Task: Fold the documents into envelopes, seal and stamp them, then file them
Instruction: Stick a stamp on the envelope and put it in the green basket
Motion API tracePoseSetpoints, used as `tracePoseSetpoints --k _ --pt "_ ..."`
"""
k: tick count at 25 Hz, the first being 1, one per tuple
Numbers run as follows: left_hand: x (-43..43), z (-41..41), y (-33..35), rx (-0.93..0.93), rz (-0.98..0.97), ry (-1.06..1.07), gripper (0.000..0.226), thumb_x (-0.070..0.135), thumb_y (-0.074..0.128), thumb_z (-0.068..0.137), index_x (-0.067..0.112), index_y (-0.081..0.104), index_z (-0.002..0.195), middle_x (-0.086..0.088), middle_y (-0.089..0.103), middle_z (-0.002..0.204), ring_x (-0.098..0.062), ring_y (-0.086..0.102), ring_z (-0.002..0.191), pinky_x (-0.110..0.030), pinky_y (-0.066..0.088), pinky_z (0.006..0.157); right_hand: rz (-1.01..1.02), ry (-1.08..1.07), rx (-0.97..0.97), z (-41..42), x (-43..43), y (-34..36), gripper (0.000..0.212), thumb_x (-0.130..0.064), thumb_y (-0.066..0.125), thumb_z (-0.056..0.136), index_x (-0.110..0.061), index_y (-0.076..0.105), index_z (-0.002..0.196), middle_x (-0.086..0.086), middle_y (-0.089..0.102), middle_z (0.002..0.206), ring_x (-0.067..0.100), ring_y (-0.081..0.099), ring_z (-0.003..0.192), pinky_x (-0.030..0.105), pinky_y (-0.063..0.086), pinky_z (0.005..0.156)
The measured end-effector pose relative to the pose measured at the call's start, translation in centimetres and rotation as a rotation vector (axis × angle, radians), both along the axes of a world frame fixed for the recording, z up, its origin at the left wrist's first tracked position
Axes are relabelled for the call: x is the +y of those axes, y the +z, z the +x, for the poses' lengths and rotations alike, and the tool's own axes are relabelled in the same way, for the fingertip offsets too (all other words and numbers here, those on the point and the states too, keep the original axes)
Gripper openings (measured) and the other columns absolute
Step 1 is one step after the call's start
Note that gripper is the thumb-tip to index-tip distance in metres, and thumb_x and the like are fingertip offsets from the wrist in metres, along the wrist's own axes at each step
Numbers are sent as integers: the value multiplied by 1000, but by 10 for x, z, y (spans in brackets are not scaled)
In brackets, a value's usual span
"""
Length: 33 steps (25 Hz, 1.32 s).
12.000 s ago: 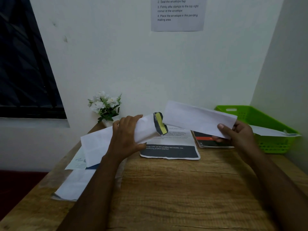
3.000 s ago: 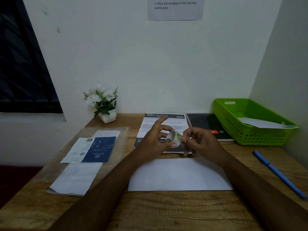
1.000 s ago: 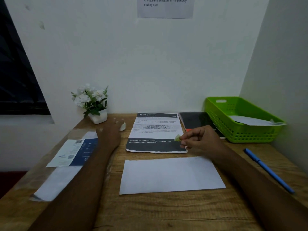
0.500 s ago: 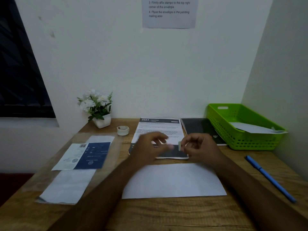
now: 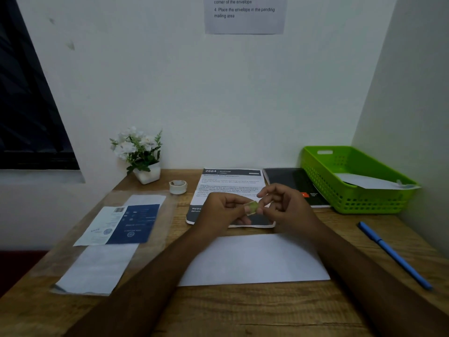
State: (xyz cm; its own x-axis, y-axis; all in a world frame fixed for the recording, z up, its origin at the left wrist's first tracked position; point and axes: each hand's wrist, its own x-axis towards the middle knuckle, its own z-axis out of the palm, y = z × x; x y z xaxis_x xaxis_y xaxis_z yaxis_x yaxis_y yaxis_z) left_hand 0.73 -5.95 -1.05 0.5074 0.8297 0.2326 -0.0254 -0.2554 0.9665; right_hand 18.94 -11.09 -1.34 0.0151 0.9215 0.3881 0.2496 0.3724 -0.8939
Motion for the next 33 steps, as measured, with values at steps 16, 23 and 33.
tracePoseSetpoints --k 16,23,33 --pt "1 -3 -1 -38 41 -84 41 -6 58 87 11 55 124 -15 71 81 -27 69 65 -28 57 63 -11 -26 -86 -2 -2 2 20 1 65 85 -15 72 95 -5 65 64 10 52 50 16 42 49" --pt "2 -1 -13 248 417 -97 59 2 64 83 23 42 134 0 68 75 -9 62 65 -18 47 62 -33 -16 -364 -1 -4 -2 11 -20 82 72 -22 72 74 -5 66 65 3 56 62 14 40 58" --pt "-12 11 -9 582 831 -148 24 33 63 87 19 65 105 2 62 101 -7 52 91 -20 37 75 82 -444 -98 47 3 3 10 -11 68 85 -17 71 79 1 70 75 3 61 67 15 46 65"
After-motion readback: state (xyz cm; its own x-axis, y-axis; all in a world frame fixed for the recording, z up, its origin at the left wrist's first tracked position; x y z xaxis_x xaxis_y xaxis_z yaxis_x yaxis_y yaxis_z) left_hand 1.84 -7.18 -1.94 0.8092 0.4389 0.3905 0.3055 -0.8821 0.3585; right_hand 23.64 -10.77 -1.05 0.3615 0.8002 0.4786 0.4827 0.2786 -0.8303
